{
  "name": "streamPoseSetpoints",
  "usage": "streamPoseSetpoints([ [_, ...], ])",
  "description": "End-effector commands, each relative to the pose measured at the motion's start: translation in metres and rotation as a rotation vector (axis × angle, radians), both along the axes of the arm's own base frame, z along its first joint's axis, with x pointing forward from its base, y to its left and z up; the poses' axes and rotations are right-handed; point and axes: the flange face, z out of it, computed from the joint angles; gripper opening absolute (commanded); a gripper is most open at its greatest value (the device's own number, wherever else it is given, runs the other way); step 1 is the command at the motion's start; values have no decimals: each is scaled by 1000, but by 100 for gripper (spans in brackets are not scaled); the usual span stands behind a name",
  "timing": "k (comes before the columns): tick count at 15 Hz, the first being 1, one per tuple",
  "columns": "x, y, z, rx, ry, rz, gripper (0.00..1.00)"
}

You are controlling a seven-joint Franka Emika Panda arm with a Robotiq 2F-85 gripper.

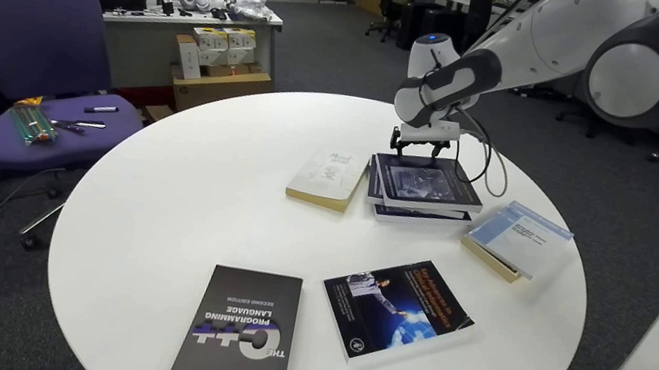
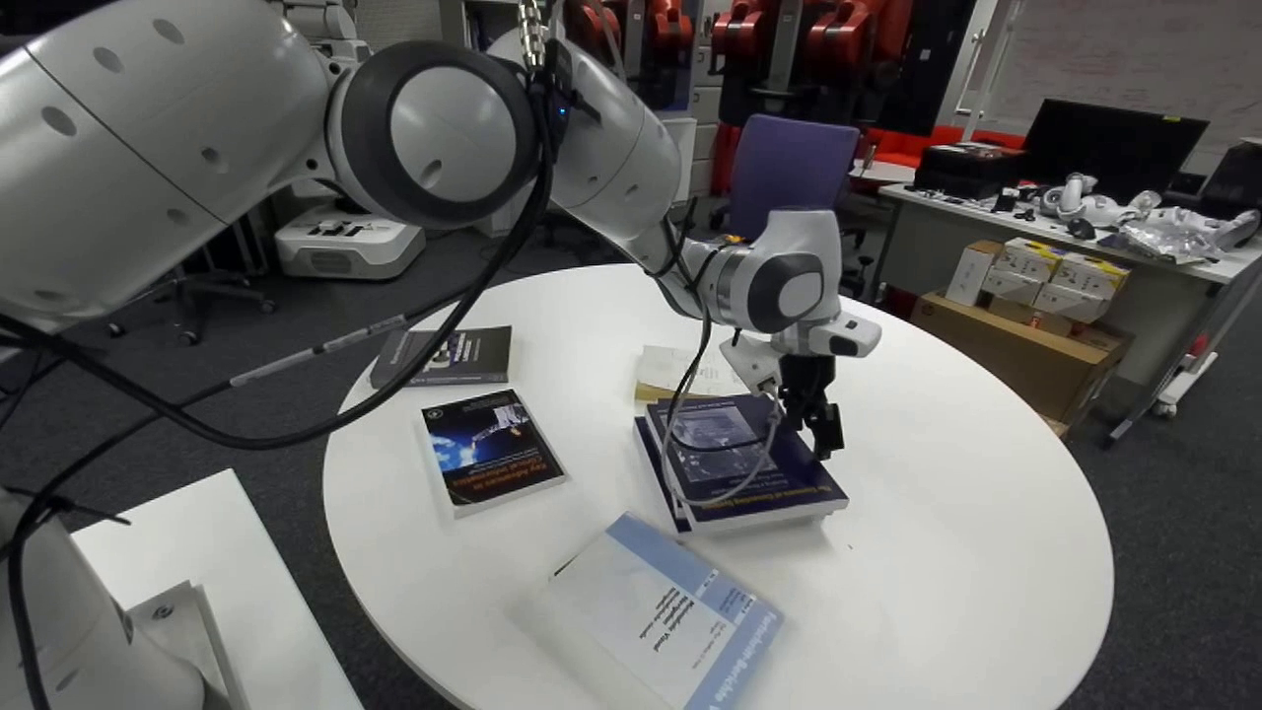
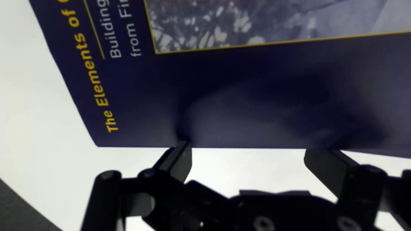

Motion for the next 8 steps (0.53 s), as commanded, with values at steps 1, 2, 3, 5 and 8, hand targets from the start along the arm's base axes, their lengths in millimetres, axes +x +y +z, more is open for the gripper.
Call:
streamPoseSetpoints([
  [1, -7, 14, -7, 159, 17, 104, 100],
  [2, -7, 15, -7, 175, 22, 130, 100],
  [3, -7, 16, -5, 186, 23, 148, 100],
  [5, -5, 15, 1, 186, 18, 161, 100],
  [8, -2, 7, 18, 139, -9, 133, 100],
])
